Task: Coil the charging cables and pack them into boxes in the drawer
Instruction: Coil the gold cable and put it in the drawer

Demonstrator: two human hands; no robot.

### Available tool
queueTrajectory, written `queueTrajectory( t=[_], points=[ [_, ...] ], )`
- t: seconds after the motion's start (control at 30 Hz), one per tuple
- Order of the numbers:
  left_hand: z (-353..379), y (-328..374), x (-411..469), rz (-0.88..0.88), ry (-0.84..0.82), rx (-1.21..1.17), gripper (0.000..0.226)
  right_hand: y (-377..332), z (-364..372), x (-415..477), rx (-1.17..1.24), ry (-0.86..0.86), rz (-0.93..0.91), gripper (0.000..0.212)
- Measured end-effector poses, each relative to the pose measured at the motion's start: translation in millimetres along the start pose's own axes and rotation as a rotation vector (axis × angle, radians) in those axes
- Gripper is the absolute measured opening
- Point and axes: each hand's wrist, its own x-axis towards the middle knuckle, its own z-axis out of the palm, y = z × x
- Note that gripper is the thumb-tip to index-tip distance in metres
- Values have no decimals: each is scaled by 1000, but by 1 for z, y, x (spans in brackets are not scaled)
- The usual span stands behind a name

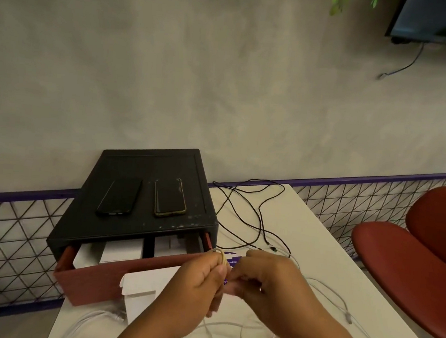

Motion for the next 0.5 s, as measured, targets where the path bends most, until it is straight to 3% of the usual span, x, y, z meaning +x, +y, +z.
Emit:
queueTrajectory(
  t=[0.13,0.3,0.4,0.5],
  points=[
    [-3,8,-2,-40,-42,-146,29,4,2,3,73,117,33,24],
    [-6,11,-4,-106,-66,-534,29,7,6,7,193,215,96,8],
    [-6,17,-7,-148,-55,-780,20,6,15,8,211,239,62,38],
    [-8,18,-10,-178,-32,-1009,21,0,22,5,205,224,66,25]
  ],
)
